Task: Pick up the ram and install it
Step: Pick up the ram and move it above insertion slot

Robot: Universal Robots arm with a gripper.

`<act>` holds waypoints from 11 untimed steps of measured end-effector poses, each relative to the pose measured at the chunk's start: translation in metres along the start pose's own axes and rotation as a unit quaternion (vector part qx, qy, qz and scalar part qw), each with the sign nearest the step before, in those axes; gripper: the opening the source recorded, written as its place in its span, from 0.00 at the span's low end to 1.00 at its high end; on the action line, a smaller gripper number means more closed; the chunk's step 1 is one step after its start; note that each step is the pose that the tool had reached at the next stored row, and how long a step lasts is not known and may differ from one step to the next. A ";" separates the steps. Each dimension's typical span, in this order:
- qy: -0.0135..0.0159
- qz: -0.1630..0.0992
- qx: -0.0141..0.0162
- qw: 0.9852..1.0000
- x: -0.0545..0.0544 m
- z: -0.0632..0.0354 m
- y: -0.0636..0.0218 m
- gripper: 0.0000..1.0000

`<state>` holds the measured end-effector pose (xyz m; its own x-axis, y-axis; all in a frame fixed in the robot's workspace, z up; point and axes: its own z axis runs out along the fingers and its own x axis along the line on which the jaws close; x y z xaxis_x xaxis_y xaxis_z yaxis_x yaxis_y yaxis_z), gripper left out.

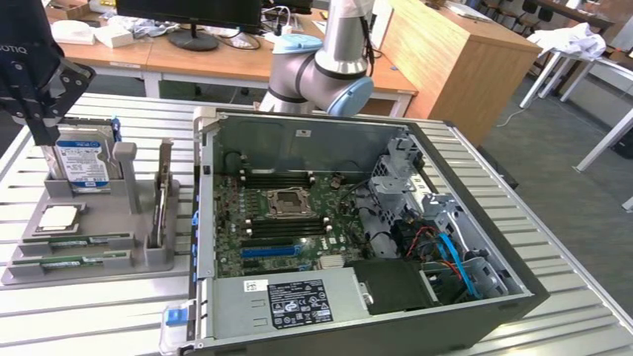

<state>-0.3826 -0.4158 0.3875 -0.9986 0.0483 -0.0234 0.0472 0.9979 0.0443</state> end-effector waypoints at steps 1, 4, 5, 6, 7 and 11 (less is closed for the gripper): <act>0.000 -0.004 0.000 1.000 0.000 0.0000 0.0000 0.10; 0.001 -0.018 0.000 1.000 0.000 0.0000 0.0000 0.10; 0.001 -0.023 0.000 1.000 0.000 0.0000 0.0000 0.10; 0.001 -0.029 -0.001 1.000 0.000 0.0001 0.0000 0.10; 0.001 -0.034 -0.001 0.999 0.000 0.0001 0.0000 0.10; 0.003 -0.059 -0.001 0.998 0.000 0.0001 0.0000 0.10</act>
<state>-0.3826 -0.4158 0.3874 -0.9972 -0.0703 -0.0234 -0.0713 0.9965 0.0432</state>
